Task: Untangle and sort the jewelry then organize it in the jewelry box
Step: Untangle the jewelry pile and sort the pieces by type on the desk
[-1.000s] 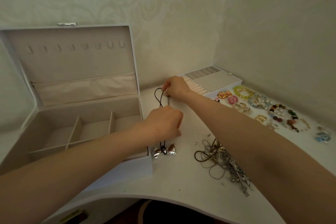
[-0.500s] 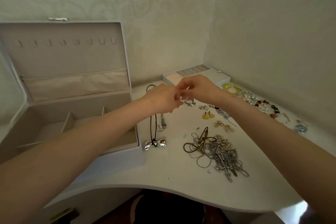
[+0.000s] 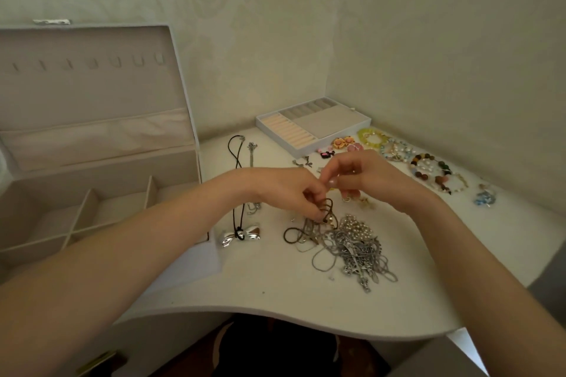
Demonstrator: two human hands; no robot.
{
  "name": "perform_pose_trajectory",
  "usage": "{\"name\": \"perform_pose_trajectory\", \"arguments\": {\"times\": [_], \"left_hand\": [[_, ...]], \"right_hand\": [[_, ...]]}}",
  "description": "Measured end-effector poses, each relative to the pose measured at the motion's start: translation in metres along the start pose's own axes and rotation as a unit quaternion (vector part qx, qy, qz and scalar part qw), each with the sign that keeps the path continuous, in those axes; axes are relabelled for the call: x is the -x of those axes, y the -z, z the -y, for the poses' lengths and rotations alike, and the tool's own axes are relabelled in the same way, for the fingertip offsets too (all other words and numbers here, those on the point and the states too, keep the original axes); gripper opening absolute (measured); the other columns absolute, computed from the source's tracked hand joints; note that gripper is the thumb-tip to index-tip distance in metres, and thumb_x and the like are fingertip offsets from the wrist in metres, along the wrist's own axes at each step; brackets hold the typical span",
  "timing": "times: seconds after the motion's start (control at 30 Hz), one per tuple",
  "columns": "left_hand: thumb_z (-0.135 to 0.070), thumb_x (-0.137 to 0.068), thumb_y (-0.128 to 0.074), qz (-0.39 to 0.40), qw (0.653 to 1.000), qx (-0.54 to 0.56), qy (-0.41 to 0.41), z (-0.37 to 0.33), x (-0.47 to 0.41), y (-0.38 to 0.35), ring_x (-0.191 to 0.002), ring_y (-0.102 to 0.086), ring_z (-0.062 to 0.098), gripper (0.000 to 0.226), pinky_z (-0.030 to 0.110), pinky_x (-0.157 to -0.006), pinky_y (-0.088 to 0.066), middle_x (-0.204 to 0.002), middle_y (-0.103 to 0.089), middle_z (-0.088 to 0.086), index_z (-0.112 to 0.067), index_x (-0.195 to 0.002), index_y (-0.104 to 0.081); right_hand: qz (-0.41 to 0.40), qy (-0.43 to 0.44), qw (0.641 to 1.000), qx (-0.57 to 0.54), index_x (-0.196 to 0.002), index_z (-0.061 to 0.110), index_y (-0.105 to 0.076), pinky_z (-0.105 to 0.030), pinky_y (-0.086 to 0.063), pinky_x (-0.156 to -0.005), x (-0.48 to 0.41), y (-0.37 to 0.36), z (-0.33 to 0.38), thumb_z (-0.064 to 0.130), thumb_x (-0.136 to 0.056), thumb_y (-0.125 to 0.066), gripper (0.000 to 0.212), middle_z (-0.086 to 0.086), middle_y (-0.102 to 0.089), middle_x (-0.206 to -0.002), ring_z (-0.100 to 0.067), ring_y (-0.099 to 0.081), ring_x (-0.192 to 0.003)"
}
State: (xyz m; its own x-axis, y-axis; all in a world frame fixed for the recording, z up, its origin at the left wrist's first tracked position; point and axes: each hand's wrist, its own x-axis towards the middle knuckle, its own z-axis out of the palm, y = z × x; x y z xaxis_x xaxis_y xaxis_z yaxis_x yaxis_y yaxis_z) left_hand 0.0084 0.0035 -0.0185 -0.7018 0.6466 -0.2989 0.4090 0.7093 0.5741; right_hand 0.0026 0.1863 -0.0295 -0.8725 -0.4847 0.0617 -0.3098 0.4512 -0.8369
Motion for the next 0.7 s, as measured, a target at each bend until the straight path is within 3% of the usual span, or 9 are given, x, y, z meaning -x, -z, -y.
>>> {"name": "perform_pose_trajectory", "arguments": {"times": [0.13,0.27,0.33,0.43,0.57,0.7], "left_hand": [[-0.012,-0.091,-0.059,-0.001,0.992,0.129,-0.001,0.008,0.011,0.017,-0.085,-0.065,0.011,0.002,0.027,-0.082,-0.051,-0.093,-0.07,0.005,-0.012,-0.09,-0.06],[-0.01,-0.093,-0.054,0.009,0.977,0.211,-0.026,0.008,0.013,0.02,-0.095,-0.066,0.036,0.01,0.04,-0.087,-0.054,-0.095,-0.069,0.017,-0.003,-0.099,-0.057],[-0.011,-0.093,-0.053,0.018,0.973,0.227,-0.032,0.007,0.013,0.019,-0.094,-0.066,0.039,0.014,0.041,-0.085,-0.055,-0.091,-0.07,0.014,0.0,-0.1,-0.057],[-0.016,-0.089,-0.056,0.01,0.963,0.268,-0.039,0.003,0.015,0.018,-0.086,-0.07,0.03,0.018,0.038,-0.08,-0.057,-0.087,-0.07,0.01,0.0,-0.098,-0.057],[-0.021,-0.083,-0.057,-0.025,0.952,0.302,-0.048,0.002,0.016,0.019,-0.08,-0.07,0.024,0.02,0.034,-0.074,-0.059,-0.086,-0.07,0.009,-0.004,-0.094,-0.059],[-0.023,-0.08,-0.057,-0.058,0.942,0.326,-0.047,0.002,0.017,0.02,-0.071,-0.069,0.016,0.018,0.023,-0.058,-0.055,-0.078,-0.071,0.003,-0.007,-0.086,-0.064]], "right_hand": [[0.032,0.007,0.999,-0.027,-0.089,0.013,-0.072,-0.012,-0.043,-0.063,0.007,0.001,-0.002,0.012,-0.087,-0.065,0.007,0.003,-0.072,-0.079,0.002,-0.057,-0.064],[0.04,0.016,0.998,-0.055,-0.084,0.018,-0.073,-0.022,-0.04,-0.063,0.01,0.002,-0.001,0.041,-0.08,-0.064,0.025,0.001,-0.064,-0.069,-0.009,-0.052,-0.064],[0.051,0.016,0.996,-0.07,-0.083,0.02,-0.072,-0.021,-0.044,-0.067,0.01,0.001,-0.001,0.038,-0.077,-0.072,0.019,0.001,-0.066,-0.075,-0.01,-0.056,-0.068],[0.069,0.02,0.994,-0.079,-0.079,0.017,-0.067,-0.03,-0.043,-0.071,0.009,-0.001,0.0,0.028,-0.073,-0.076,0.016,-0.005,-0.066,-0.078,-0.014,-0.057,-0.072],[0.059,0.036,0.992,-0.108,-0.079,0.01,-0.064,-0.021,-0.048,-0.064,0.01,-0.003,0.002,0.022,-0.074,-0.071,0.015,0.004,-0.066,-0.069,-0.005,-0.06,-0.063],[0.057,0.051,0.976,-0.204,-0.082,0.004,-0.061,-0.028,-0.055,-0.065,0.009,-0.002,0.0,0.012,-0.08,-0.064,0.009,-0.01,-0.07,-0.078,-0.021,-0.068,-0.069]]}}
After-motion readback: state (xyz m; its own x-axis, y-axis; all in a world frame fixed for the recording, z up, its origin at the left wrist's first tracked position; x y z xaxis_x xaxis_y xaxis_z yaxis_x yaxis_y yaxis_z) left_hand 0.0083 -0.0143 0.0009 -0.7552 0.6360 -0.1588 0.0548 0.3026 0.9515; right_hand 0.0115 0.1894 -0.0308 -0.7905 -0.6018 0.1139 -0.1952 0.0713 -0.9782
